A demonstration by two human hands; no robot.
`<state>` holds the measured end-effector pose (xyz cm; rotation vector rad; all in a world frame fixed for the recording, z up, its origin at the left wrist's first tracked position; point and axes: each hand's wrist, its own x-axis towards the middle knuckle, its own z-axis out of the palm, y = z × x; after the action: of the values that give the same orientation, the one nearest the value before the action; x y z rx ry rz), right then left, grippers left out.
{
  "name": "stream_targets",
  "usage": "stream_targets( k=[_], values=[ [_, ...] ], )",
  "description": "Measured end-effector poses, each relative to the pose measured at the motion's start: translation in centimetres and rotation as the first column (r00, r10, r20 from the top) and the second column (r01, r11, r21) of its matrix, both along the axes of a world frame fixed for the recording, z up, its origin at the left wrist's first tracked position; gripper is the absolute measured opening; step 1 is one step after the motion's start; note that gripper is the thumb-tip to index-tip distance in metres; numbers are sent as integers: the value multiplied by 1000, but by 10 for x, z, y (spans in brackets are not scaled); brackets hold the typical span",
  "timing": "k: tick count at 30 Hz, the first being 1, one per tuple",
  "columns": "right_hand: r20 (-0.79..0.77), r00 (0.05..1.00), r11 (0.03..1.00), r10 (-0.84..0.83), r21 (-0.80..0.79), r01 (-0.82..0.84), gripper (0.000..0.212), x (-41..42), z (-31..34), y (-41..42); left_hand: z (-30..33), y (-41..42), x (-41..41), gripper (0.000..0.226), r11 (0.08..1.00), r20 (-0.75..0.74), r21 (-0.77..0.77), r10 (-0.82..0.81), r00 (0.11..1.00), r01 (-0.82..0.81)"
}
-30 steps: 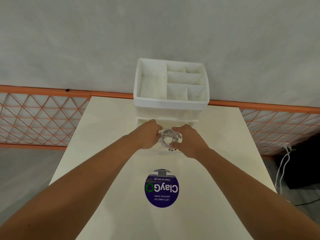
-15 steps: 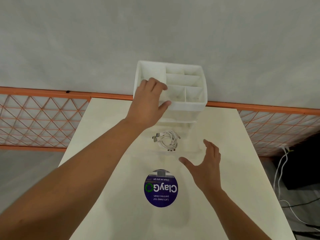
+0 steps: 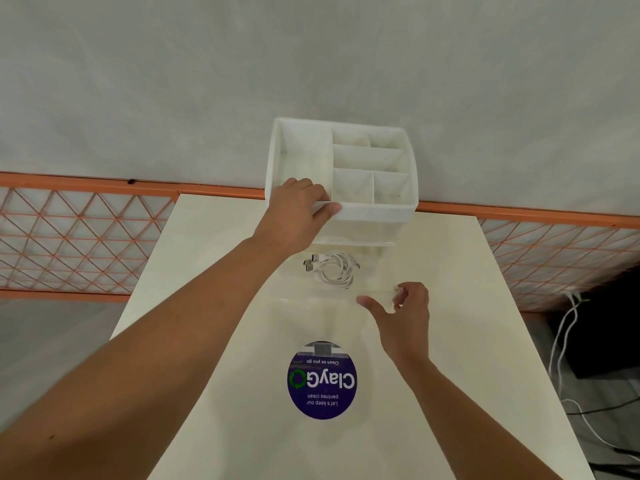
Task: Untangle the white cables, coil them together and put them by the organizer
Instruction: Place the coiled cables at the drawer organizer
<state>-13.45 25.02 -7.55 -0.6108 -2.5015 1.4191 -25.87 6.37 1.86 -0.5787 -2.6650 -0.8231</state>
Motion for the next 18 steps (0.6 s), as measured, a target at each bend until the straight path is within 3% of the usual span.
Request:
stream_targets(
  k=[18],
  values=[
    [40, 998, 999, -45, 7, 44, 62, -84, 17, -4, 0, -2, -4, 31, 1000, 48, 11, 3, 999, -4]
  ],
)
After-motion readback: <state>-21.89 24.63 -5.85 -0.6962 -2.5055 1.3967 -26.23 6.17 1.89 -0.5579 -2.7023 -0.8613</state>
